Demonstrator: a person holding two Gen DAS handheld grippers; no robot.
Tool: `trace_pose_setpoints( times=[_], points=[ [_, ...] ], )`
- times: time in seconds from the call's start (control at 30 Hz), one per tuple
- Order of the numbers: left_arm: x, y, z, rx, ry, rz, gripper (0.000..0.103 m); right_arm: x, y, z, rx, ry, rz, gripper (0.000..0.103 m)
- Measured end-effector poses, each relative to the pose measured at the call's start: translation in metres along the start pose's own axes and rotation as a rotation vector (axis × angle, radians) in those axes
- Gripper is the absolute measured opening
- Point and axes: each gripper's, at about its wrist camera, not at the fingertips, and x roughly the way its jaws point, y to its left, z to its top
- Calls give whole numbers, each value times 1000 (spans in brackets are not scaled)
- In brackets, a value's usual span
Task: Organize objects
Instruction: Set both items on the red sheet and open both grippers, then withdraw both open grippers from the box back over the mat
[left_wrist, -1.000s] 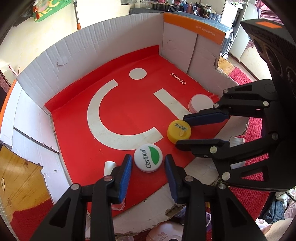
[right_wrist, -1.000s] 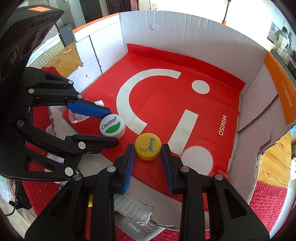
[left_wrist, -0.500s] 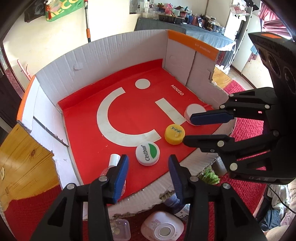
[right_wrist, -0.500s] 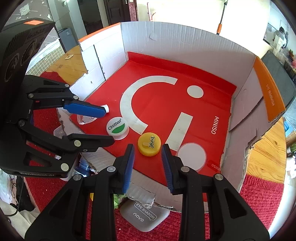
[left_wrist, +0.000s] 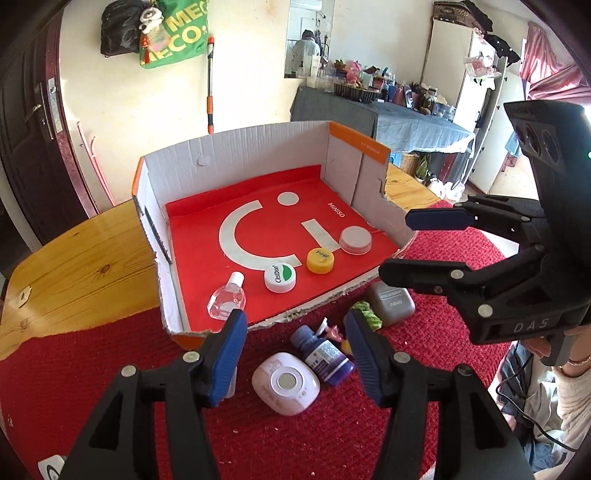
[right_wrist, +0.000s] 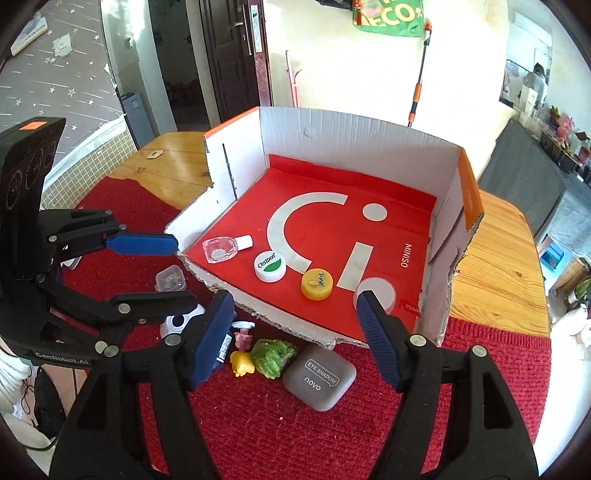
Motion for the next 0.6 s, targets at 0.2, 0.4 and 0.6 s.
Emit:
trace_pose_setpoints(
  times=[0.2, 0.4, 0.6],
  points=[
    [-40, -13, -22, -33, -118, 58, 71, -28, 14, -22, 26, -60, -40, 72],
    [-59, -25, -40, -64, -192, 96, 80, -51, 27, -49, 73, -116, -61, 80],
    [-65, -29, -58, -105, -239, 155, 83, -69, 29, -72, 153, -198, -146, 85]
  ],
)
